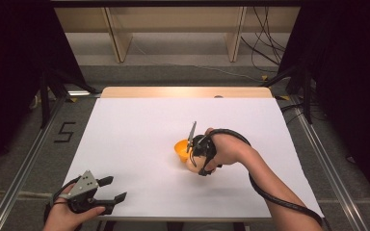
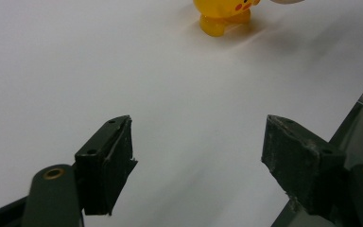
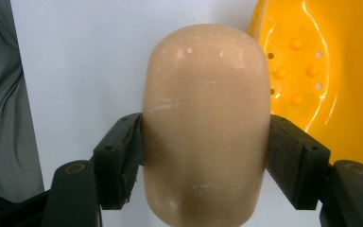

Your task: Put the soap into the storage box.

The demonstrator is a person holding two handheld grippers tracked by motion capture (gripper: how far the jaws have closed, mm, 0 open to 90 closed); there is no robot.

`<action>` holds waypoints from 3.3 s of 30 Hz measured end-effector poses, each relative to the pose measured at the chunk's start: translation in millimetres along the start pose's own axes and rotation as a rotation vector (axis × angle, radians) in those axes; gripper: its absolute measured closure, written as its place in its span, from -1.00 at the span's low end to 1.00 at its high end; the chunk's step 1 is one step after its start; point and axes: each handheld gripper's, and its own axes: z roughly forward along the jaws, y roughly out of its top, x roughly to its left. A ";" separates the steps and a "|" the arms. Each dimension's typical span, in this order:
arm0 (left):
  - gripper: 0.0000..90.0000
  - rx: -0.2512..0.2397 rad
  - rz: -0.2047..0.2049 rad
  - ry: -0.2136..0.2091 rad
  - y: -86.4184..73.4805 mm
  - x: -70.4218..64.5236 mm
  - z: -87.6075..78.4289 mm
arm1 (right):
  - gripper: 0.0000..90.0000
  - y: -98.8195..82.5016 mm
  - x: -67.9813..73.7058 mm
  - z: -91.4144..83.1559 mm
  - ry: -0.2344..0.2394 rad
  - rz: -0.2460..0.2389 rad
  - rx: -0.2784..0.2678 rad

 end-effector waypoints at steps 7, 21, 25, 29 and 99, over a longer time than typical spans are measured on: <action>-0.44 0.000 -0.002 -0.001 0.0 -0.1 0.0 | -0.25 -1.4 -7.9 -0.8 -0.001 -0.045 -0.026; -0.44 0.000 -0.003 -0.002 0.1 0.0 0.1 | -0.25 0.1 -13.7 -4.5 -0.011 -0.046 -0.032; -0.44 0.000 -0.003 -0.001 0.0 0.0 0.0 | -0.25 1.0 -10.7 -7.6 -0.011 0.011 -0.008; -0.44 0.005 0.027 0.007 0.7 1.5 -0.9 | -0.25 -0.2 -10.9 -9.0 -0.019 0.037 -0.009; -0.44 0.006 0.027 0.003 0.5 1.7 -0.8 | -0.25 -6.1 -23.9 -8.3 -0.079 0.124 -0.218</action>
